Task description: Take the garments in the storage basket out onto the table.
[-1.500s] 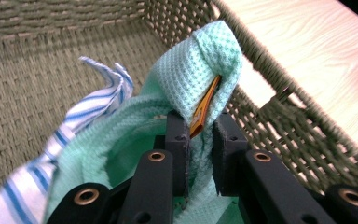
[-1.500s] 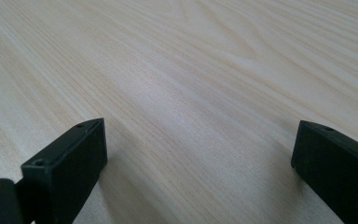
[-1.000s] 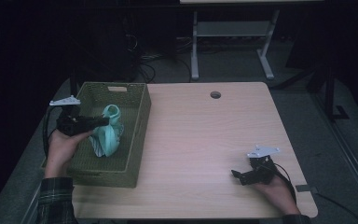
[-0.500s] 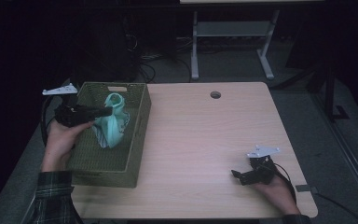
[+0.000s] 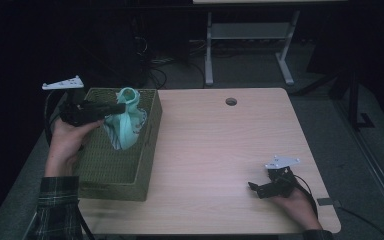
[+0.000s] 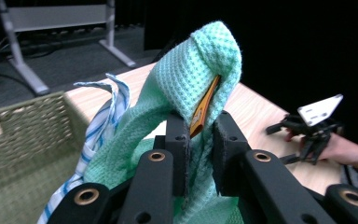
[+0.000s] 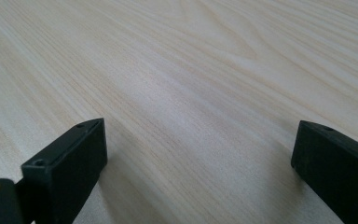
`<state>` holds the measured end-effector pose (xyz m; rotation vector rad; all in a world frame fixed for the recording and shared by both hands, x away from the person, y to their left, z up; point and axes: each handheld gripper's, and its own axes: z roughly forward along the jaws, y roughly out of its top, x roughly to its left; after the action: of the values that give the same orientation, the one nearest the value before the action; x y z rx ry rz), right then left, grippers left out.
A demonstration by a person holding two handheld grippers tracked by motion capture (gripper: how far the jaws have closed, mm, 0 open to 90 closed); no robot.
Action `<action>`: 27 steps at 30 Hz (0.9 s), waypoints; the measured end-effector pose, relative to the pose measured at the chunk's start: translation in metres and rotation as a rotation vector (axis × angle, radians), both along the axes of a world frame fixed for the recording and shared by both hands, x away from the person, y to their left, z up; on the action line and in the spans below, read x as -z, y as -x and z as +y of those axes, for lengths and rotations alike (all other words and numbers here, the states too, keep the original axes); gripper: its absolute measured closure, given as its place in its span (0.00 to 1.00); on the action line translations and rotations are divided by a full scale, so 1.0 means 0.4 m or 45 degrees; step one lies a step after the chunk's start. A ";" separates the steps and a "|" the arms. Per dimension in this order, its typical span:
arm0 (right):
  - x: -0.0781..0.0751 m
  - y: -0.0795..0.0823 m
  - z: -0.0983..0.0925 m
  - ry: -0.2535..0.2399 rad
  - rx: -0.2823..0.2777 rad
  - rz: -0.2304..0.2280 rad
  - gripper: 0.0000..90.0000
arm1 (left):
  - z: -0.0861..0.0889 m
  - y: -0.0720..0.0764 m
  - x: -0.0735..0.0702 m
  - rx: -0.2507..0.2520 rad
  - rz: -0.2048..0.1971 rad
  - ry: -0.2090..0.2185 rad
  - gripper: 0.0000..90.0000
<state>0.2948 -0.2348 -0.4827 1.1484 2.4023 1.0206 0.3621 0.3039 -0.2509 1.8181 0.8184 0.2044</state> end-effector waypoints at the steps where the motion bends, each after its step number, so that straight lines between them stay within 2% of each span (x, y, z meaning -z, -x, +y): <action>1: 0.000 0.000 0.000 0.000 0.000 0.000 0.03 | -0.005 0.000 -0.003 0.011 -0.003 0.014 0.87; 2: 0.000 0.000 0.000 0.000 0.000 0.000 0.03 | -0.017 0.001 -0.010 0.039 -0.004 0.025 0.87; 6: 0.000 0.000 0.000 0.000 -0.001 -0.001 0.04 | -0.040 0.003 -0.021 0.075 -0.016 0.037 0.87; 10: 0.000 0.000 0.000 0.001 -0.001 -0.001 0.03 | -0.082 0.008 -0.043 0.123 -0.045 0.046 0.87; 17: 0.000 0.000 0.000 0.000 0.000 0.000 0.04 | -0.137 0.008 -0.062 0.179 -0.080 0.053 0.87; 21: 0.000 0.000 0.000 0.001 -0.001 0.000 0.04 | -0.172 0.005 -0.061 0.201 -0.090 0.053 0.87; 26: 0.000 0.000 0.000 0.001 -0.001 -0.001 0.04 | -0.229 -0.003 -0.043 0.234 -0.074 0.058 0.87; 27: 0.000 0.000 0.000 0.001 -0.001 -0.001 0.04 | -0.229 -0.003 -0.043 0.234 -0.074 0.058 0.87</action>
<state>0.2948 -0.2349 -0.4827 1.1472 2.4025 1.0203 0.3633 0.2123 -0.2336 1.8241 0.6071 0.1183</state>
